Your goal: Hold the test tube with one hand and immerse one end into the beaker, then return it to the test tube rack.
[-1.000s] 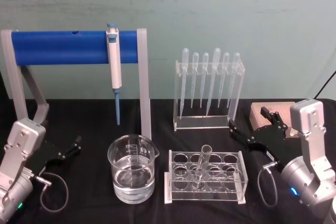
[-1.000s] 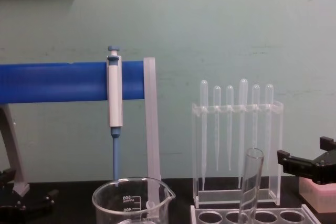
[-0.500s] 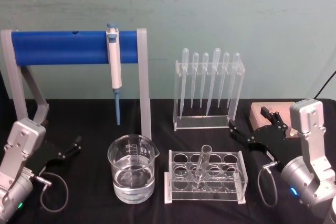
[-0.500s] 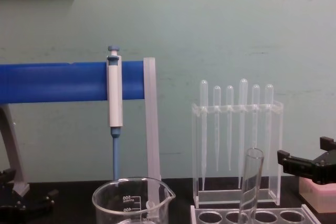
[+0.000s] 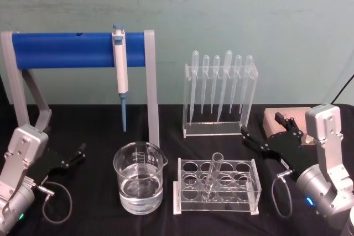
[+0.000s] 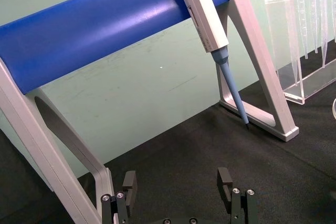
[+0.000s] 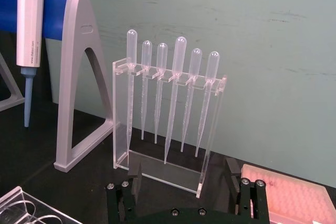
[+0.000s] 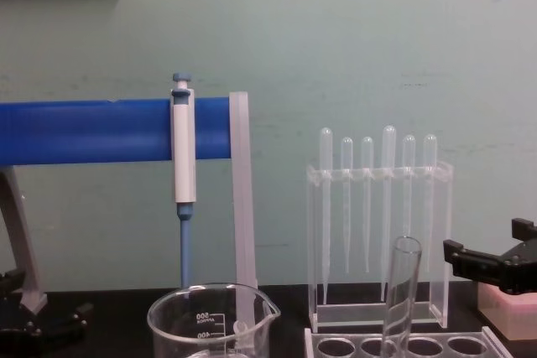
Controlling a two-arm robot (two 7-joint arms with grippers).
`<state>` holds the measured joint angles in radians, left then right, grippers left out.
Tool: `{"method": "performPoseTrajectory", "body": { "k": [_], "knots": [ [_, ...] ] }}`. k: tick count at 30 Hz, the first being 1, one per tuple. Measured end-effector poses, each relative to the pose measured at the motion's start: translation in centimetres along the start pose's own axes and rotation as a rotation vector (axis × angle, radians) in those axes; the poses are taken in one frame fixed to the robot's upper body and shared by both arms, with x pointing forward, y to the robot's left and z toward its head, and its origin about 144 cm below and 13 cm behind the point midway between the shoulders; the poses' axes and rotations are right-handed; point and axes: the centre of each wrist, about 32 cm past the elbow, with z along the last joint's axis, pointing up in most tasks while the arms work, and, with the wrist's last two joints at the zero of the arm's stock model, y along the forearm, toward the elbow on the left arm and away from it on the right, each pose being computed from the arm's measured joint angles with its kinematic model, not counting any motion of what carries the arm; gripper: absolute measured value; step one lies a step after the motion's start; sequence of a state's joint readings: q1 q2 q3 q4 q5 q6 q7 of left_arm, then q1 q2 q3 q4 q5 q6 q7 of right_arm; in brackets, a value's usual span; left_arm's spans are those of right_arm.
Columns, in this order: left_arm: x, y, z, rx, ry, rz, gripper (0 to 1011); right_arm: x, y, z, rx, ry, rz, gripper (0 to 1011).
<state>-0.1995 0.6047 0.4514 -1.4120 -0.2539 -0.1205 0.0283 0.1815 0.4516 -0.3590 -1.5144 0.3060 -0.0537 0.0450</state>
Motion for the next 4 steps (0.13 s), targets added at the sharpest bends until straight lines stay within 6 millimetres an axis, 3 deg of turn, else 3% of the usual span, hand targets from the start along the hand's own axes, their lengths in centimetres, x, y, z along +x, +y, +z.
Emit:
{"method": "performPoseTrajectory", "body": {
  "k": [4],
  "knots": [
    [0.00,0.00,0.00,0.000,0.000,0.000,1000,0.00,0.00,0.00,0.000,0.000,0.000,1002]
  ]
}}
